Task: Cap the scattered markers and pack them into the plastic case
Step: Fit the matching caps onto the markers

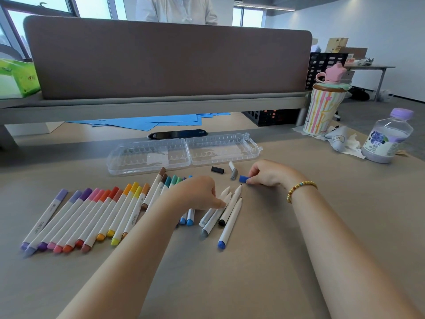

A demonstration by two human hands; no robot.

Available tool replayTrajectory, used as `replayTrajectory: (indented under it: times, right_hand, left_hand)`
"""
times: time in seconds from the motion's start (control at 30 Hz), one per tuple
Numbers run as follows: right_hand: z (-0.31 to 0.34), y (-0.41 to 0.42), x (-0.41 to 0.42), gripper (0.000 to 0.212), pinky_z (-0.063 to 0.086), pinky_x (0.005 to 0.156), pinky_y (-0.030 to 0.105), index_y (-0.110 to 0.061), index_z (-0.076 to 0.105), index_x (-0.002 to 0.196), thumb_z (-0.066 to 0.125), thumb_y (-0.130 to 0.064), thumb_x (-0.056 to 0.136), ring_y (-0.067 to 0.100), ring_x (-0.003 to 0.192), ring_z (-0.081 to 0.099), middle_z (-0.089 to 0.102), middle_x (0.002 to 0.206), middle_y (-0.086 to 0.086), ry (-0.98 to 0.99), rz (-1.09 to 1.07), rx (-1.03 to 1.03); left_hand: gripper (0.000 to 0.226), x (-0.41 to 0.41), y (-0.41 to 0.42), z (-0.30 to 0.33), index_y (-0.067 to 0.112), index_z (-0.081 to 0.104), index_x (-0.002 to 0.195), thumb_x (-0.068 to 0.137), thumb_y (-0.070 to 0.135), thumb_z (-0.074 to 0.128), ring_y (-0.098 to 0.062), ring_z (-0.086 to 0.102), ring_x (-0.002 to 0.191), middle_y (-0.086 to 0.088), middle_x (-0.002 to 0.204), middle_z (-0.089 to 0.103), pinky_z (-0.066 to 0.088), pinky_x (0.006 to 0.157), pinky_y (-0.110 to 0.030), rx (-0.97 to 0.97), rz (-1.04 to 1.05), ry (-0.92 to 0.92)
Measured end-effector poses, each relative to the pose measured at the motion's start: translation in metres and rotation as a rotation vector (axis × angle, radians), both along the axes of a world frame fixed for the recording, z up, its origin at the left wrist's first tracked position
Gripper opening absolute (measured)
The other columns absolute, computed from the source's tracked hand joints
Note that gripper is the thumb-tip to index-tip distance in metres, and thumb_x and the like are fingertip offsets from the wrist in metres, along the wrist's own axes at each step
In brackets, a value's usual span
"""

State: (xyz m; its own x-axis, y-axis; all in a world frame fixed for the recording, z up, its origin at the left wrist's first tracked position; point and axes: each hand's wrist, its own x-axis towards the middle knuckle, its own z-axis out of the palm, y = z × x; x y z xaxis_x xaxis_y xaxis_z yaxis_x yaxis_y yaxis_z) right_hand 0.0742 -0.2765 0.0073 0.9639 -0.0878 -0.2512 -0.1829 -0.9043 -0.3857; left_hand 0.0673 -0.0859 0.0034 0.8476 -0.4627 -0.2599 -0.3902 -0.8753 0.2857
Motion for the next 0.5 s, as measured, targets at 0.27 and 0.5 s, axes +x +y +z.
replayTrajectory:
  times: [0.27,0.5]
  right_hand:
    - [-0.004,-0.006,0.003,0.011,0.042,0.061,0.023,-0.017,0.057,0.081,0.057,-0.016,0.092,0.013,0.071,0.057,0.064,0.076,-0.002,-0.078,-0.064,0.281]
    - [-0.014,0.002,0.01,0.014,0.04,0.055,0.021,-0.022,0.054,0.081,0.056,-0.014,0.093,0.01,0.069,0.054,0.065,0.08,-0.002,-0.112,-0.068,0.367]
  left_hand:
    - [0.018,0.024,0.051,0.02,0.013,0.056,0.091,0.093,0.031,0.053,-0.006,0.043,0.059,0.005,0.073,0.051,0.036,0.052,-0.017,-0.193,0.157,-0.06]
    - [0.008,0.036,0.079,0.013,0.012,0.062,0.094,0.092,0.015,0.055,-0.01,0.049,0.074,0.001,0.09,0.056,0.041,0.078,-0.025,-0.276,0.282,-0.109]
